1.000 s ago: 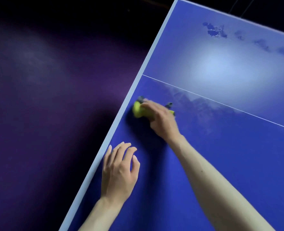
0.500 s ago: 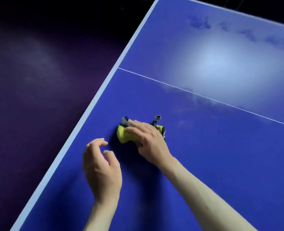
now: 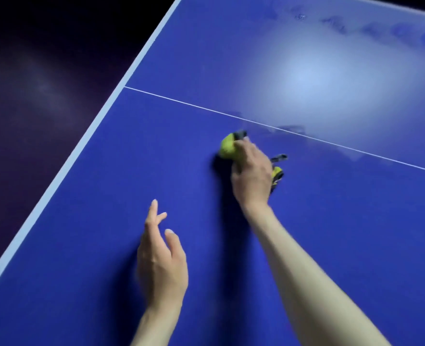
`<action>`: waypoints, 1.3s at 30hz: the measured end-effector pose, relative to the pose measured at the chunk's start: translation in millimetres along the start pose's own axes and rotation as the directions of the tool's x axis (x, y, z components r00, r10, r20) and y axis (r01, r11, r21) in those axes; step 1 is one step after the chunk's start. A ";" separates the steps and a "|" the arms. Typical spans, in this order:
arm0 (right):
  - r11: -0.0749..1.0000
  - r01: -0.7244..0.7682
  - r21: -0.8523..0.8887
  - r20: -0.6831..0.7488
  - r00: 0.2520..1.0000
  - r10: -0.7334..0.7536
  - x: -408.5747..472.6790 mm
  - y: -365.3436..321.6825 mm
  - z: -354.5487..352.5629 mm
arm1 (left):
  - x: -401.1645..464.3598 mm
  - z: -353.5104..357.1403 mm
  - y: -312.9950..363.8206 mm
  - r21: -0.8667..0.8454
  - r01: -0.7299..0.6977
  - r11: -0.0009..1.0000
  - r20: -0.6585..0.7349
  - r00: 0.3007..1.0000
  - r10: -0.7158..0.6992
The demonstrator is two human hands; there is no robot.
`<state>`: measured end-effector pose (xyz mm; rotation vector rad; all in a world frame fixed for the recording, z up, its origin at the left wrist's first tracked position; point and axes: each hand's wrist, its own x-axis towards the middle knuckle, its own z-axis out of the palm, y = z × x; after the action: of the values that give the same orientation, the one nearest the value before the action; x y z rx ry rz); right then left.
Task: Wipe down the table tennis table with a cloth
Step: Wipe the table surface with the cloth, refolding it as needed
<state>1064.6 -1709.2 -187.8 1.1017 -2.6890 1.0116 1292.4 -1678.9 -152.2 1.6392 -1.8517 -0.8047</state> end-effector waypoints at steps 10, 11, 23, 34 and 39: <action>0.969 0.248 0.005 0.203 0.949 -0.243 24.9 104.1 -66.0 | -14.9 36.7 30.7 0.014 -0.077 0.997 -0.024 0.997 0.077; 0.990 0.137 -0.042 0.142 0.981 -0.130 42.0 134.1 -80.8 | -20.5 43.8 34.4 0.033 -0.097 0.995 0.008 0.995 0.097; 0.920 0.375 0.111 0.359 0.849 -0.389 -108.7 25.8 -64.6 | -16.4 48.3 53.6 0.053 0.101 0.993 0.002 0.995 -0.101; 0.959 -0.256 -0.124 0.021 0.965 0.261 50.0 267.0 -180.7 | -70.7 85.6 86.7 0.476 -0.163 0.864 0.480 0.872 -0.100; 0.978 -0.203 -0.041 -0.009 0.979 0.203 -16.4 180.9 -138.2 | -66.7 88.5 88.9 0.445 -0.085 0.891 0.453 0.880 -0.143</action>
<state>935.2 -1521.3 -184.2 0.8296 -2.8502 0.9776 1176.0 -1597.7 -147.4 1.8701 -2.5231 -0.8956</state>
